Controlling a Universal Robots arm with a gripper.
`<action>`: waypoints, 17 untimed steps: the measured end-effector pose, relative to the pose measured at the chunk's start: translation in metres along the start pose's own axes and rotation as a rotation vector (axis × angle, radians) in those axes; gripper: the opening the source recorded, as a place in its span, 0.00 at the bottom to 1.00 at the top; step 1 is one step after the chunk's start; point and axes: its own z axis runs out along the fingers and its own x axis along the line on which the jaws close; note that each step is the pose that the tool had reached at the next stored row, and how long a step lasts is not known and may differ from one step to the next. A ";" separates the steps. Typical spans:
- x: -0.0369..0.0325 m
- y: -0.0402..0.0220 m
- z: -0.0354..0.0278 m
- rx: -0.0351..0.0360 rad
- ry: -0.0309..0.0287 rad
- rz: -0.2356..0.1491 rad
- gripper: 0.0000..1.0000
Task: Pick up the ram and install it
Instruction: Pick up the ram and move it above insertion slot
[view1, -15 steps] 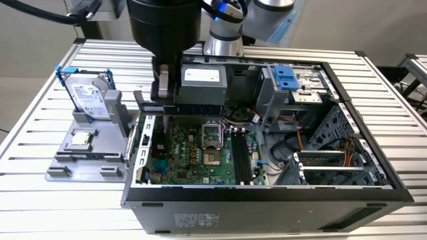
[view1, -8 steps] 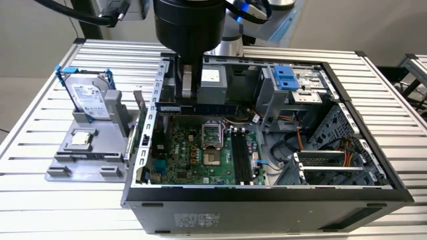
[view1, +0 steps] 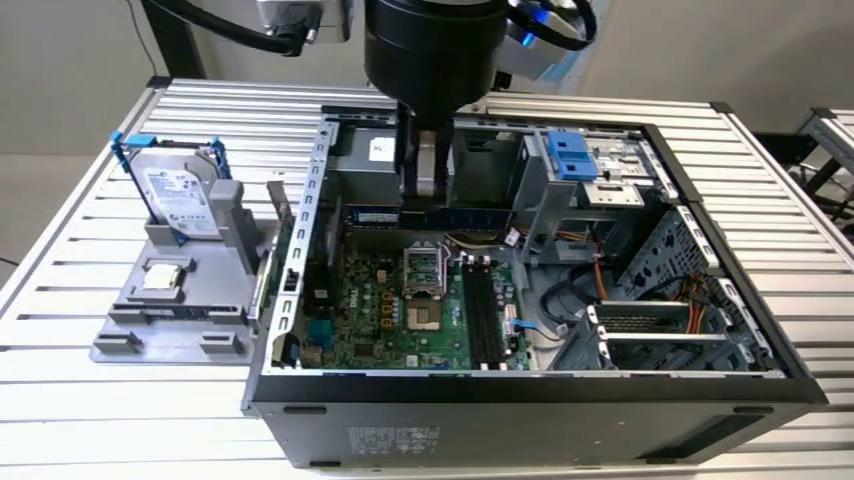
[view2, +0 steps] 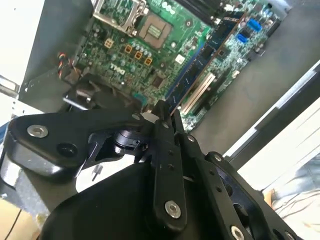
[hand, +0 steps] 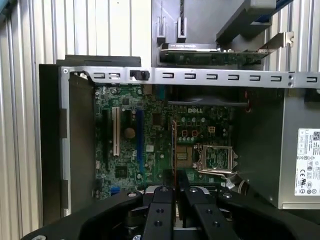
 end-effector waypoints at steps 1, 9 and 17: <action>0.0000 -0.0034 -0.0001 -0.0002 0.0000 0.000 0.00; -0.0005 -0.0295 -0.0012 -0.0015 0.0001 -0.001 0.00; -0.0008 -0.0548 -0.0023 -0.0029 0.0000 -0.002 0.00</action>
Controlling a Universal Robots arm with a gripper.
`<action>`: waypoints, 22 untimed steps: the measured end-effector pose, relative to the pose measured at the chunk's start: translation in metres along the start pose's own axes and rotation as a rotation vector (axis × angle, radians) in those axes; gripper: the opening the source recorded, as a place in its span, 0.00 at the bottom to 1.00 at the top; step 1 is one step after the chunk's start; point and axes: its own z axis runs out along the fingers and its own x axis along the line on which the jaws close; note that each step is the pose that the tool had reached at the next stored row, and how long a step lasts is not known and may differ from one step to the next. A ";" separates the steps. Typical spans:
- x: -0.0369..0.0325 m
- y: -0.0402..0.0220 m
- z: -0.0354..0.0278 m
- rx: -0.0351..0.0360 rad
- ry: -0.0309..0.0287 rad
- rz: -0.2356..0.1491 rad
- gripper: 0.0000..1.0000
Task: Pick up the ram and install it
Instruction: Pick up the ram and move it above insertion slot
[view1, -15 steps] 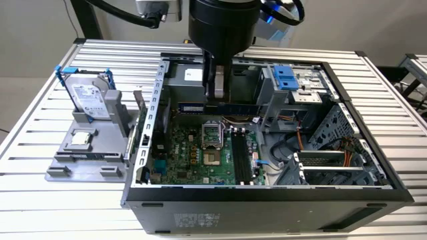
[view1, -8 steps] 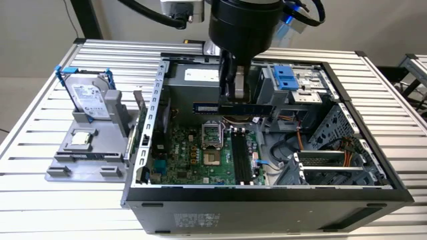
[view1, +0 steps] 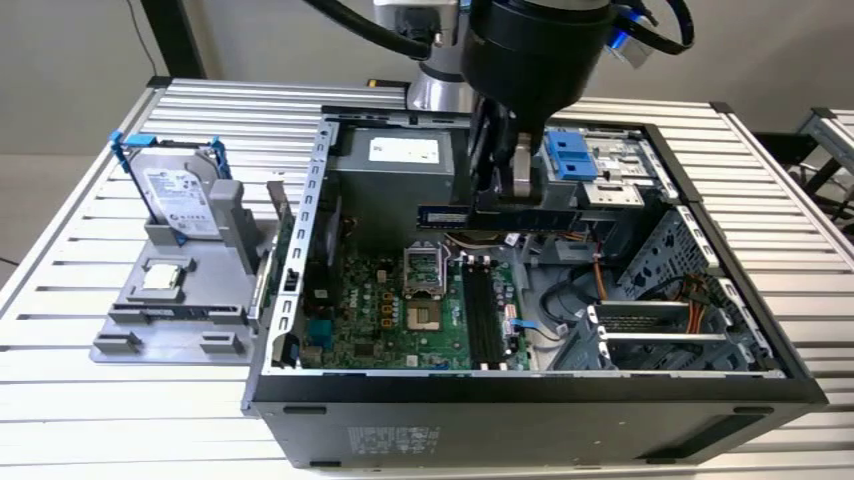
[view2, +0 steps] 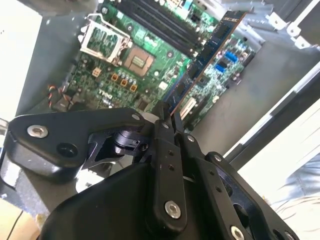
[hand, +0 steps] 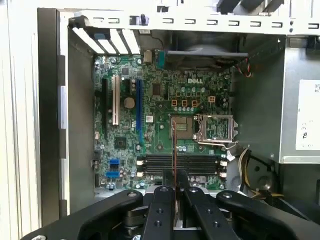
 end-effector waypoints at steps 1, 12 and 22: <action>0.0000 -0.0031 -0.0001 -0.0003 0.0000 0.000 0.00; -0.0005 -0.0257 -0.0013 -0.0013 -0.0004 0.012 0.00; -0.0011 -0.0341 -0.0018 -0.0005 -0.0018 0.060 0.00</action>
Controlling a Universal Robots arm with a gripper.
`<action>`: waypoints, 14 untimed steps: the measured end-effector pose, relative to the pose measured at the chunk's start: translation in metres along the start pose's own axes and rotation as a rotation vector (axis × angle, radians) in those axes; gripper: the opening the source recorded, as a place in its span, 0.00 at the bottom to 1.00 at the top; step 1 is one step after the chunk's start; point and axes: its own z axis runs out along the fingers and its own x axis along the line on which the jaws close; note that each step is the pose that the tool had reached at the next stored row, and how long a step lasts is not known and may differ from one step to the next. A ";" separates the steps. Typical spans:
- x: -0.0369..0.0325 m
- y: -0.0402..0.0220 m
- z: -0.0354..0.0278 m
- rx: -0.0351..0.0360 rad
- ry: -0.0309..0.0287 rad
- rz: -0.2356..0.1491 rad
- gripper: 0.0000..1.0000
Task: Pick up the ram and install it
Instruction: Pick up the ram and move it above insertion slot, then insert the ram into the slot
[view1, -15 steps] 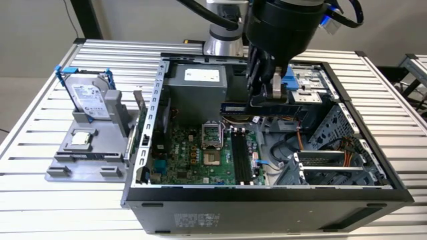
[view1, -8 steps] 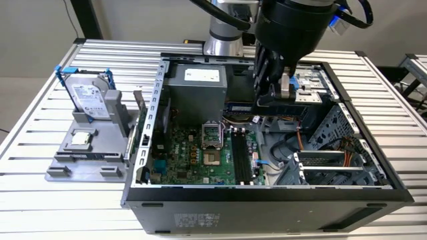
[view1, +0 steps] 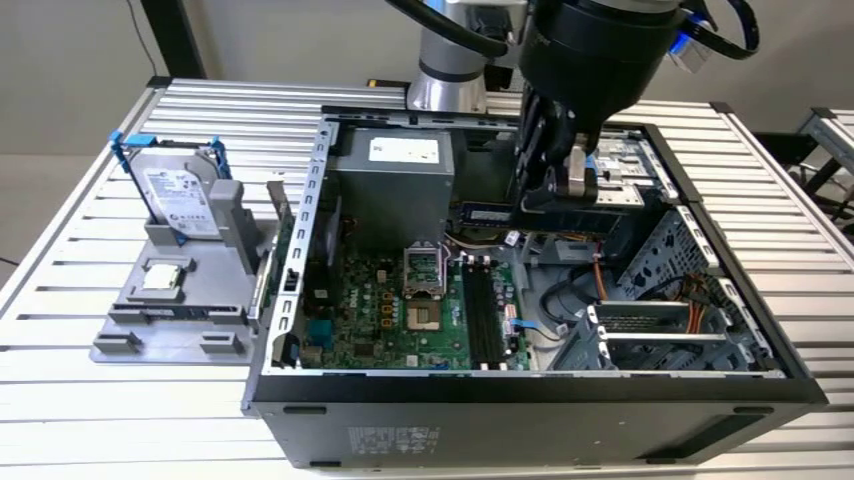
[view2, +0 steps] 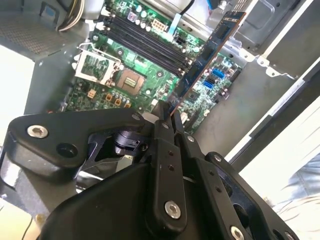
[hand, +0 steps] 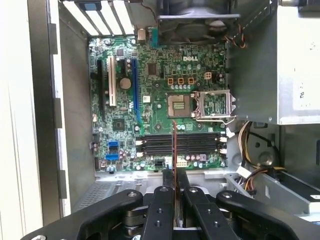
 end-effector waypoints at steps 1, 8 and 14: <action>-0.0001 -0.0008 0.0000 0.0001 -0.0002 0.005 0.00; -0.0008 -0.0070 -0.0002 0.0005 -0.0011 0.031 0.00; -0.0009 -0.0089 -0.0002 0.0005 -0.0012 0.033 0.00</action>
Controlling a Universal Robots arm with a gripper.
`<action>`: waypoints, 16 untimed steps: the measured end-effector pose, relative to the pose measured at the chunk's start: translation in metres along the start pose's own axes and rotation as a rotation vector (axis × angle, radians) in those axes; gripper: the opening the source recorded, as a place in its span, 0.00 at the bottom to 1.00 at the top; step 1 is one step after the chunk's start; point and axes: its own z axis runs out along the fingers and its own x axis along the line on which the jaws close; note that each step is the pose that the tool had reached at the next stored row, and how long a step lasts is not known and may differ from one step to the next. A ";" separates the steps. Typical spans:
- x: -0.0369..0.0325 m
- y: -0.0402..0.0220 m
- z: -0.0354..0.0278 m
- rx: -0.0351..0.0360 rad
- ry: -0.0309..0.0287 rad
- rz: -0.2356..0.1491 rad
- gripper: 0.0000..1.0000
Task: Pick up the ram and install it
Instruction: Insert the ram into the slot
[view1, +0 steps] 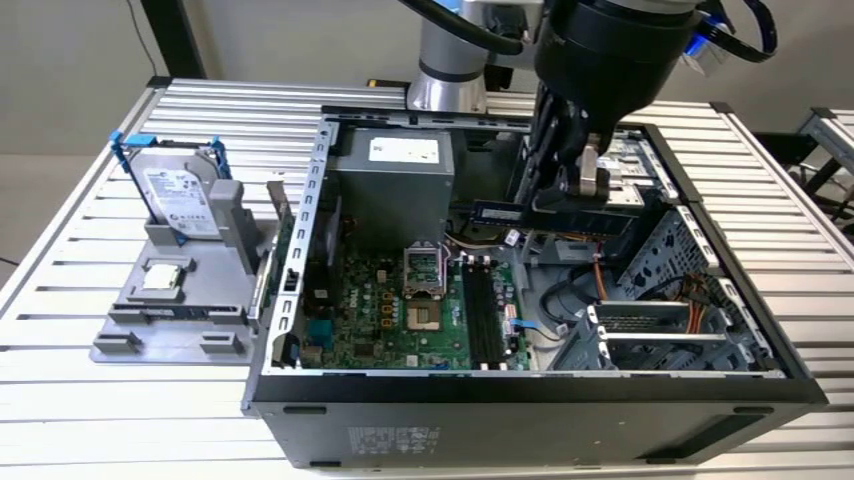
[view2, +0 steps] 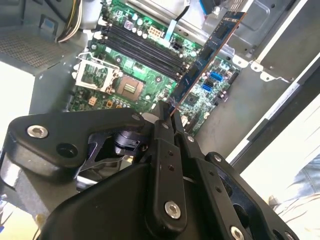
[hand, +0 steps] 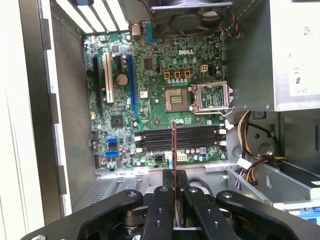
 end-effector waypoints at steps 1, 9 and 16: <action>0.0000 -0.0002 0.0000 0.0000 0.0000 0.000 0.00; -0.0111 0.0009 0.0002 0.0000 0.0000 0.000 0.00; -0.0277 0.0027 0.0006 0.0000 0.0000 0.000 0.00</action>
